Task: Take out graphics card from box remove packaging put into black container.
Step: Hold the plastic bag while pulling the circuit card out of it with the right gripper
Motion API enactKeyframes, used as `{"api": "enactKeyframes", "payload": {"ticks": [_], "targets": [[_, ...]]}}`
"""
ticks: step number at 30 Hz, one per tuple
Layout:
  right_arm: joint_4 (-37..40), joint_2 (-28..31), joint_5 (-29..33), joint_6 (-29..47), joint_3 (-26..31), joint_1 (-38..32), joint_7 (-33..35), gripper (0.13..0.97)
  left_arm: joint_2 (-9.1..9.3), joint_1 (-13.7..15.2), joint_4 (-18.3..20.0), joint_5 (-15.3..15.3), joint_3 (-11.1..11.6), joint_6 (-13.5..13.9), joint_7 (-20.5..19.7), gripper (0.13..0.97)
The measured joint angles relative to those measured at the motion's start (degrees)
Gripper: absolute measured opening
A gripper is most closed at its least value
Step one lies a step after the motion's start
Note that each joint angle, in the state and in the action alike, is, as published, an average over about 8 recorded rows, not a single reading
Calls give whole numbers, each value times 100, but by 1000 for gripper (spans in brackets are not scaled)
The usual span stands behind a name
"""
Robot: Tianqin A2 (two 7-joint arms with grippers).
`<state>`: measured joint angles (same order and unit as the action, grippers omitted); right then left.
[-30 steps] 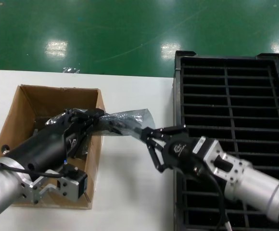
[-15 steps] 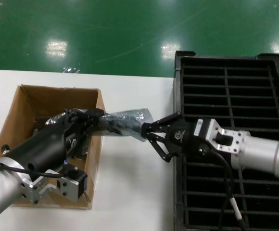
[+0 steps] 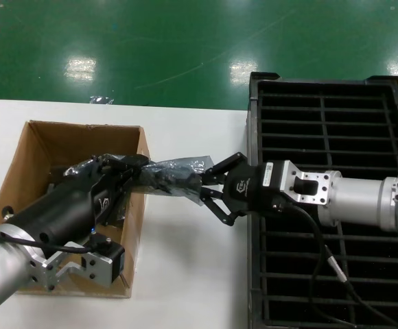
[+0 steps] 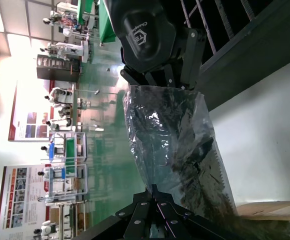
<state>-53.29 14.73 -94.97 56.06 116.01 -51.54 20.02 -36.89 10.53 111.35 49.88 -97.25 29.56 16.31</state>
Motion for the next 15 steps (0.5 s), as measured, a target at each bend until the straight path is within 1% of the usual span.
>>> {"api": "enactKeyframes", "payload": {"ticks": [8, 12, 15], "targets": [[193, -106, -44, -2, -4, -55, 203, 175, 0, 0, 0, 0, 0, 0, 0, 139], [206, -113, -59, -5, -8, -29, 230, 175, 0, 0, 0, 0, 0, 0, 0, 139], [194, -120, -75, -17, -13, 5, 223, 216, 0, 0, 0, 0, 0, 0, 0, 139]]}}
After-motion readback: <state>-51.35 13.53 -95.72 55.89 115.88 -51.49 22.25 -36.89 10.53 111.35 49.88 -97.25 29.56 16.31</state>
